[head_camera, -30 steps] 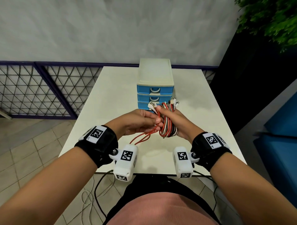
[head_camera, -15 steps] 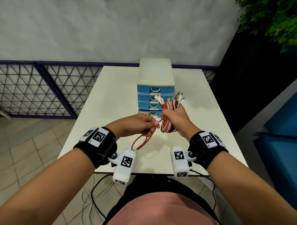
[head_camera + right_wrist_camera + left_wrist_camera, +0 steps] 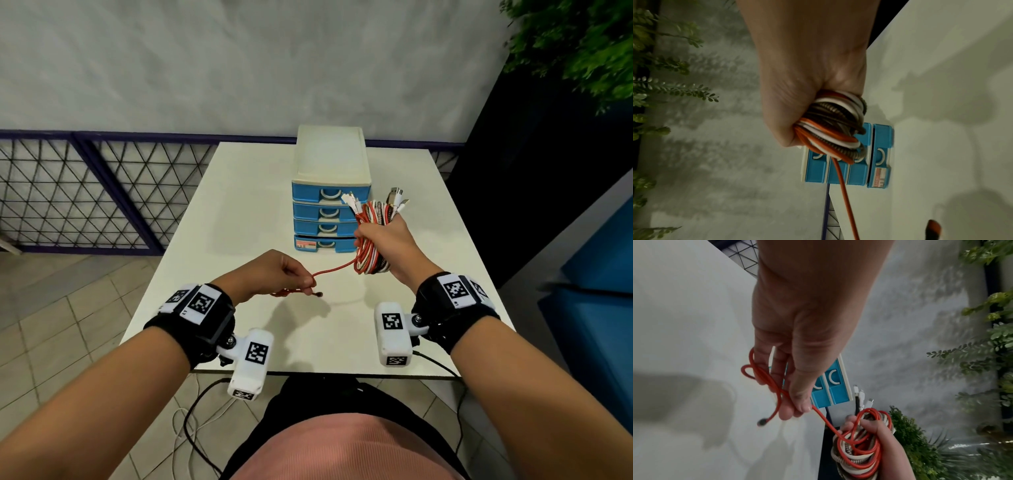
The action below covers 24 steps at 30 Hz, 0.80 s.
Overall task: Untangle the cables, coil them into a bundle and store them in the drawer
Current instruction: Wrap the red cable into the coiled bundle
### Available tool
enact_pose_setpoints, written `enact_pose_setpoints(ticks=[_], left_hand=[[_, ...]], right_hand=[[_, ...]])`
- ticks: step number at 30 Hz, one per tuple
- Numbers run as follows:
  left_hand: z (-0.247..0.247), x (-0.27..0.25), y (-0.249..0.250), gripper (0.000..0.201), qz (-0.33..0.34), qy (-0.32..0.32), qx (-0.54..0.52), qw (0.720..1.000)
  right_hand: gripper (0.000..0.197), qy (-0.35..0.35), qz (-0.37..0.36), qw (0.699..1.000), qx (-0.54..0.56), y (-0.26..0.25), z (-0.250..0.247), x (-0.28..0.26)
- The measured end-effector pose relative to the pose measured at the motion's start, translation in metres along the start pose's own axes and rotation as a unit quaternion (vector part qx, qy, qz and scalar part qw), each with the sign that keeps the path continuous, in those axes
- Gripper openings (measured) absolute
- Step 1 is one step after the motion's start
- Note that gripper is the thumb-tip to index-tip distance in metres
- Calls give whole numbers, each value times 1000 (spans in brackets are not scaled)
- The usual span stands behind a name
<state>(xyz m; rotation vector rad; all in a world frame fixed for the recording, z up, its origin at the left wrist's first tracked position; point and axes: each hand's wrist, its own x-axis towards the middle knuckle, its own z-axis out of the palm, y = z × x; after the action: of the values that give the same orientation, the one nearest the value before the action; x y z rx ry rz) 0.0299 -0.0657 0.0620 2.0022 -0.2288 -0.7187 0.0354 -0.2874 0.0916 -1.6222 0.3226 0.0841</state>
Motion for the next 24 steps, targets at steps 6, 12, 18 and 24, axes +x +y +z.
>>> enact_pose_setpoints(ticks=[6,12,18,24], left_hand=[[3,3,6,5,25,39,136,990],[14,7,-4,17,96,33,168,981],[0,14,-51,23,19,1,230,973],[-10,17,-53,11,23,19,193,981]], right_hand=[[14,-66,-15,998,0,-8,2,-8],[13,16,-18,994,109,-10,7,-4],[14,67,-51,988,129,-17,-2,4],[12,54,-33,994,91,-10,4,2]])
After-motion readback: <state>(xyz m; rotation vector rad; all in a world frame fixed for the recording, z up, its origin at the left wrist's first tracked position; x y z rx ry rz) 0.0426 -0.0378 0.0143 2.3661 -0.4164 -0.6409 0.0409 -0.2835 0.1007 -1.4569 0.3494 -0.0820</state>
